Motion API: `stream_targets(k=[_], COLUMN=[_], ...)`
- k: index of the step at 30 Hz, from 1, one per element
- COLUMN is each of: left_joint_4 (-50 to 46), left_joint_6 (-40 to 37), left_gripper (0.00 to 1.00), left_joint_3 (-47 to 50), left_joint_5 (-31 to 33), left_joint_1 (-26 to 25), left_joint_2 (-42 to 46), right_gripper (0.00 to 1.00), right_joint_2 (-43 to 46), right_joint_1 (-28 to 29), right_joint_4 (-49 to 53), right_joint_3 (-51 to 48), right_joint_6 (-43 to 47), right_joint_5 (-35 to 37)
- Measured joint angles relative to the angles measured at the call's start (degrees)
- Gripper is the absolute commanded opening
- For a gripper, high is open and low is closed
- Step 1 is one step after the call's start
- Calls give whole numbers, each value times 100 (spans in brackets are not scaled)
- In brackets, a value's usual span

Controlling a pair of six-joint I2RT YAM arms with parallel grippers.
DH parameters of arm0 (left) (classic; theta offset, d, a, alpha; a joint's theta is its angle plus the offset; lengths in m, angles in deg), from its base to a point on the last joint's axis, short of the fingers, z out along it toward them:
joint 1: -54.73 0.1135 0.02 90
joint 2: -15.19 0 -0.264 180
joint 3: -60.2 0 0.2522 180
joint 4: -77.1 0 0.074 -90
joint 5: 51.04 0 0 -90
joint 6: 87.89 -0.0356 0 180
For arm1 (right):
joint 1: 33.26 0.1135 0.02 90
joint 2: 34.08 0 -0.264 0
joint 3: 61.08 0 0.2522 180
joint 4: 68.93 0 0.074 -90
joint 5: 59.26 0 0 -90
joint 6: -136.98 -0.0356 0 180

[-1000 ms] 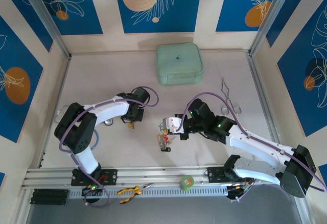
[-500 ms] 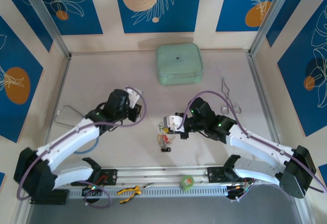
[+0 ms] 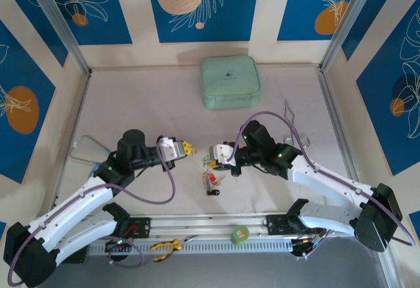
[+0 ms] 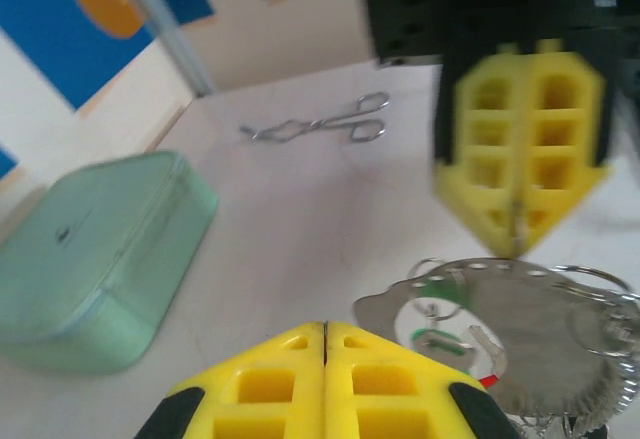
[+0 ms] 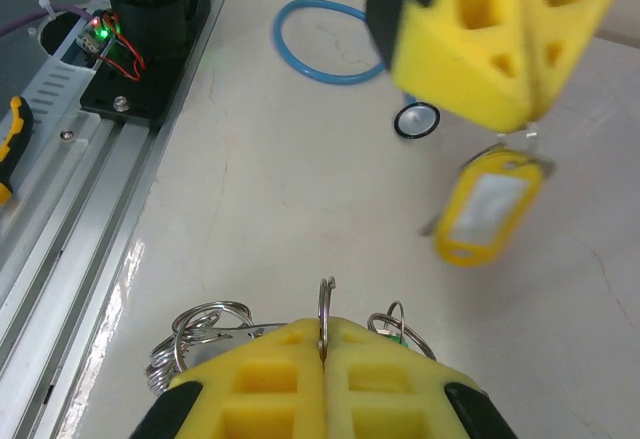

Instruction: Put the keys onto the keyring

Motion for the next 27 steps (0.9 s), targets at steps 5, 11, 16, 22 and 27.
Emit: stream_targets(k=[5, 11, 16, 22, 27], left_joint_4=[68, -131, -485, -782, -942], left_joint_6=[-726, -1563, -2212, -2706, -2933], left_gripper=[0, 0, 0, 0, 0], left_joint_3=[48, 20, -138, -295, -297], left_joint_5=[-610, -892, -901, -839, -691], left_joint_1=[-4, -149, -367, -562, -643], left_joint_2=[-13, -22, -68, -105, -111], right_gripper=[0, 0, 0, 0, 0], right_joint_2=[-212, -361, -516, -669, -726], right_joint_1=[-79, -122, -122, -120, -90], right_joint_4=[212, 415, 581, 767, 960], right_joint_3=[267, 424, 586, 772, 828], right_joint_6=[98, 227, 378, 586, 702], right_joint_5=[-256, -511, -599, -664, -660])
